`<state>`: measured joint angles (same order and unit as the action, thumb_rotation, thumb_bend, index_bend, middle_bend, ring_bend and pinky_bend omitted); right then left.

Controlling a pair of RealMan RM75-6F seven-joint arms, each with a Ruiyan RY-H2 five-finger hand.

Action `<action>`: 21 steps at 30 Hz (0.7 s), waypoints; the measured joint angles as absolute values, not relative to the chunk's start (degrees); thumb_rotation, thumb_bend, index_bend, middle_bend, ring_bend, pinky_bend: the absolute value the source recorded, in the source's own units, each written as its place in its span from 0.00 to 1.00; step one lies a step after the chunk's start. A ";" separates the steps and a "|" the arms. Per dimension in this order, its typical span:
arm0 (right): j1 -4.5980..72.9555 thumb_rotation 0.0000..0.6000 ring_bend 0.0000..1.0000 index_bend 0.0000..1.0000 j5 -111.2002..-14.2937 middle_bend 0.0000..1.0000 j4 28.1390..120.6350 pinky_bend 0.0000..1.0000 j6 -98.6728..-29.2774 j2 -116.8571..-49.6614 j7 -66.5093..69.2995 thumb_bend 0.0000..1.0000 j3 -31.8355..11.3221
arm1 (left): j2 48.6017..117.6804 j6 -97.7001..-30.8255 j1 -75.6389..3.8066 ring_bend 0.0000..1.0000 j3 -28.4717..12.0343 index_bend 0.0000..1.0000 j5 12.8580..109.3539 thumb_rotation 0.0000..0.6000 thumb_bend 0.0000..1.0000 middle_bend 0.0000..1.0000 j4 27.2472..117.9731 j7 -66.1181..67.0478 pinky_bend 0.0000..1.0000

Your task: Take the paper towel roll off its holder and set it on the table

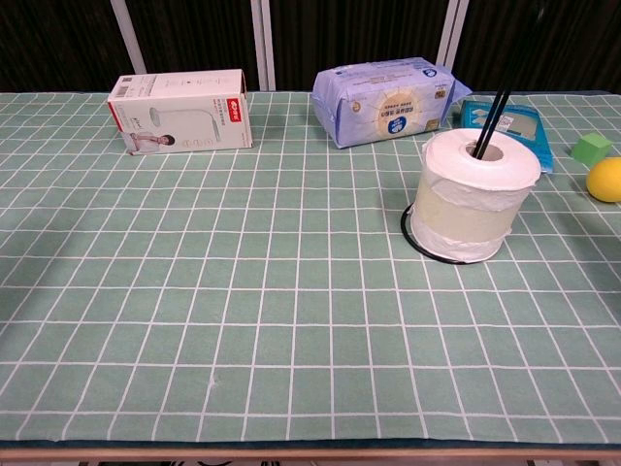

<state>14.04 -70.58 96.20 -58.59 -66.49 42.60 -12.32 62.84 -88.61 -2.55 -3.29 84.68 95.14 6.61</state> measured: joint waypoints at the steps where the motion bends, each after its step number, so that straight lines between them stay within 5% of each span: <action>1: 14.91 1.00 0.00 0.00 -69.69 0.00 95.81 0.00 -56.98 -66.99 44.09 0.00 -12.84 | 62.86 -88.57 -2.57 0.00 -3.28 0.05 84.69 1.00 0.24 0.00 95.15 6.65 0.00; 21: 20.39 1.00 0.00 0.00 -66.32 0.00 86.64 0.00 -55.93 -84.70 40.19 0.00 -14.44 | 62.99 -87.85 -2.87 0.00 -3.42 0.05 84.05 1.00 0.24 0.00 95.12 7.22 0.00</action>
